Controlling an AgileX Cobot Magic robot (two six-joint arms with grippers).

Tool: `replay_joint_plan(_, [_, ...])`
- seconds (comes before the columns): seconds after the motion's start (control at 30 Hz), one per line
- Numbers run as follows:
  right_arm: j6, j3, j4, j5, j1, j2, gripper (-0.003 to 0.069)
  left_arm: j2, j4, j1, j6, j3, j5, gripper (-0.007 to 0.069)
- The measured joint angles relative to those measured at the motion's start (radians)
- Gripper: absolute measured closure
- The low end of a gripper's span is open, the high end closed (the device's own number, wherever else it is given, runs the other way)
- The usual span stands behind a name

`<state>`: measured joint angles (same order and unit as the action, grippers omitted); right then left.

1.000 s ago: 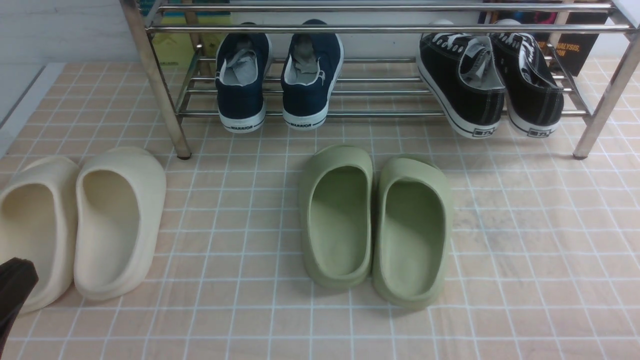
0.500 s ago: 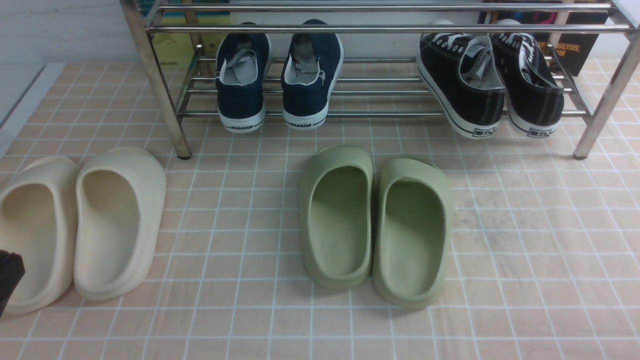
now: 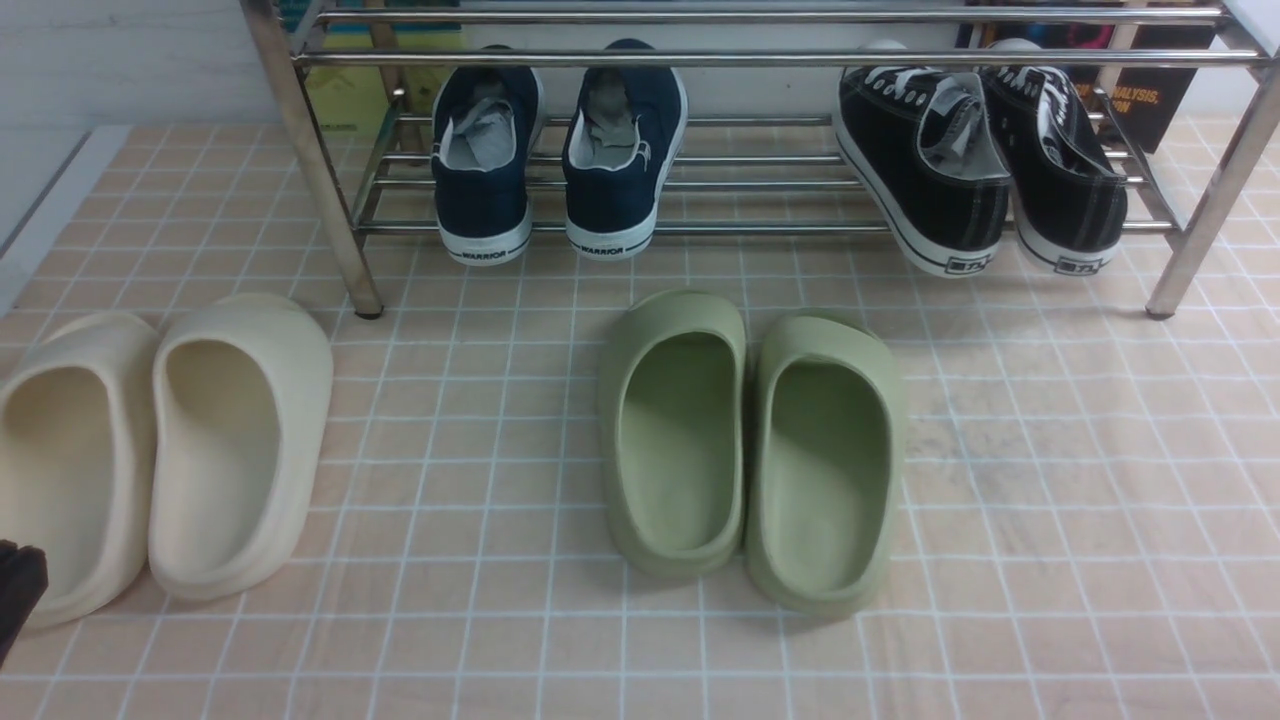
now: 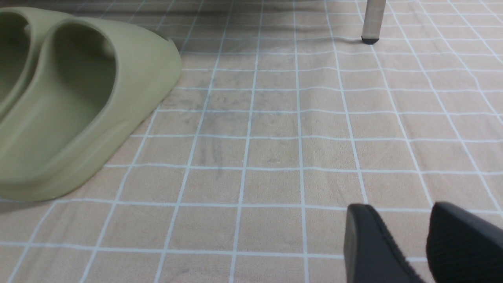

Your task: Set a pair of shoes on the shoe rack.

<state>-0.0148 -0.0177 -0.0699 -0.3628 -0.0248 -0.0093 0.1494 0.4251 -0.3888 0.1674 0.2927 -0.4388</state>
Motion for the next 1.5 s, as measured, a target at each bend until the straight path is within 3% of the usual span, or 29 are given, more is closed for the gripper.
replay_joint_plan(0.47, [0.0, 0.0, 0.0, 0.0, 0.0, 0.0, 0.0419, -0.115, -0.028, 0.001, -0.002, -0.303, -0.021, 0.0553])
replay_joint_plan(0.6, [0.0, 0.0, 0.0, -0.001, 0.0, 0.0, 0.0419, -0.155, -0.048, 0.024, -0.032, -0.307, -0.001, 0.055])
replay_joint_plan(0.83, [0.0, 0.0, 0.0, -0.001, 0.0, 0.0, 0.0419, -0.161, -0.329, 0.193, -0.189, -0.307, 0.027, 0.0545])
replay_joint_plan(1.5, [0.0, 0.0, 0.0, -0.001, 0.0, 0.0, 0.0419, -0.161, -0.405, 0.284, -0.291, -0.307, 0.026, 0.0535])
